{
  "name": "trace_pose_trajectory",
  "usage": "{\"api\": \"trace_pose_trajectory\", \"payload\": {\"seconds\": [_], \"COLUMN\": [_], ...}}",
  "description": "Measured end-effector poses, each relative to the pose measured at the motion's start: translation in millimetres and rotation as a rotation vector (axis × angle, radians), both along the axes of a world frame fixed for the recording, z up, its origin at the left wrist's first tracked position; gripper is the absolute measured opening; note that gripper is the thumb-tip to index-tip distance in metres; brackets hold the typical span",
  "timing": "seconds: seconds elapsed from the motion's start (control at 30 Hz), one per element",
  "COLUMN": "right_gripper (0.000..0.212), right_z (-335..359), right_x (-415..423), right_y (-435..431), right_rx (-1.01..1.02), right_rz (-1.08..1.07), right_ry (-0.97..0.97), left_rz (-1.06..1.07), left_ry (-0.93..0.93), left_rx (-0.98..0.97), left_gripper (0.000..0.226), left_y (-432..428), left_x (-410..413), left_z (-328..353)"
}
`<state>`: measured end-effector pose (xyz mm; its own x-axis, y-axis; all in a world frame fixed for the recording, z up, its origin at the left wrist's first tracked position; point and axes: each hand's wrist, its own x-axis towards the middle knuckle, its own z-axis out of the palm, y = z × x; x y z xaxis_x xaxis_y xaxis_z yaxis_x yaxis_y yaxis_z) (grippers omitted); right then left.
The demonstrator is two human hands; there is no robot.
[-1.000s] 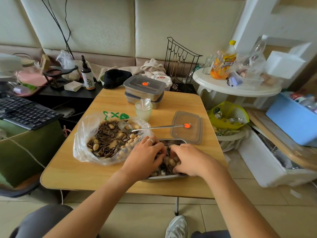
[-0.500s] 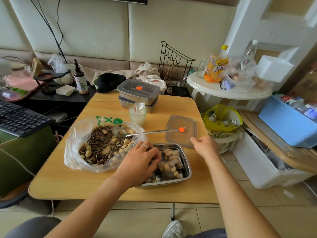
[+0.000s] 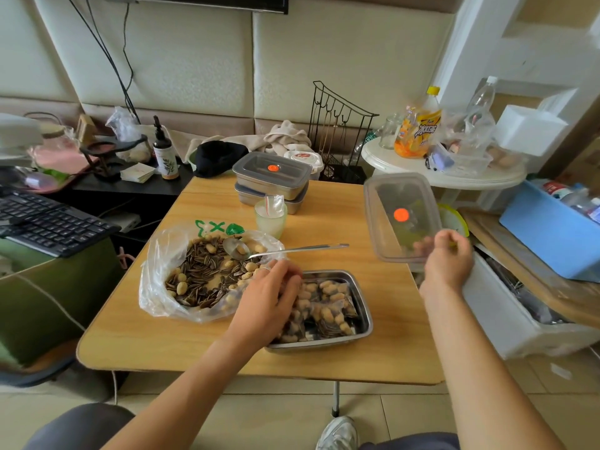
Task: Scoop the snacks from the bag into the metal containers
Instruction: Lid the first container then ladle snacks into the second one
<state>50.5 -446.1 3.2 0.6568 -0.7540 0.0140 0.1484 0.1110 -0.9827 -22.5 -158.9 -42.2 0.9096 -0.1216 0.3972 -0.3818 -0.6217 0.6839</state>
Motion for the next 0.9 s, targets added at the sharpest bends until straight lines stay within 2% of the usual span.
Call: {"api": "trace_pose_trajectory", "payload": {"seconds": [0.07, 0.13, 0.23, 0.33, 0.43, 0.47, 0.57, 0.63, 0.73, 0.9], "right_gripper": [0.01, 0.012, 0.013, 0.015, 0.017, 0.017, 0.015, 0.015, 0.015, 0.015], "right_z": [12.7, 19.0, 18.0, 7.9, -1.9, -3.7, -8.9, -12.2, -15.1, -20.7], "right_x": [-8.2, -16.3, -27.4, -32.3, -31.0, -30.1, -28.9, -28.6, -28.3, -26.0], "right_y": [-6.8, -3.4, 21.2, 53.2, 70.8, 73.3, 78.1, 80.8, 82.0, 84.0], "right_rx": [0.017, -0.037, -0.323, -0.574, -0.71, -0.739, -0.843, -0.906, -0.86, -0.864], "right_rz": [0.078, 0.324, 0.736, 0.896, 0.91, 0.9, 0.84, 0.805, 0.771, 0.708], "right_ry": [-0.052, -0.016, 0.121, 0.216, 0.259, 0.27, 0.275, 0.268, 0.254, 0.219], "left_rz": [0.056, 0.12, 0.144, 0.104, 0.091, 0.102, 0.139, 0.18, 0.25, 0.218], "left_ry": [-0.01, 0.023, 0.136, 0.222, 0.215, 0.184, 0.075, 0.085, 0.116, 0.091], "left_rx": [-0.121, -0.284, -0.548, -0.709, -0.594, -0.473, -0.146, -0.083, 0.01, 0.03], "left_gripper": [0.011, 0.016, 0.032, 0.044, 0.031, 0.024, 0.024, 0.022, 0.02, 0.013], "left_y": [-0.8, -0.4, 2.2, 4.9, 6.6, 7.3, 7.2, 8.0, 12.0, 17.8], "left_x": [-0.8, -3.1, -6.2, -4.9, -3.8, -2.6, 0.5, 2.9, 7.9, 15.3], "left_z": [1.2, 5.9, 10.7, 12.0, 15.2, 13.9, 6.0, 3.3, 6.9, 16.3]}}
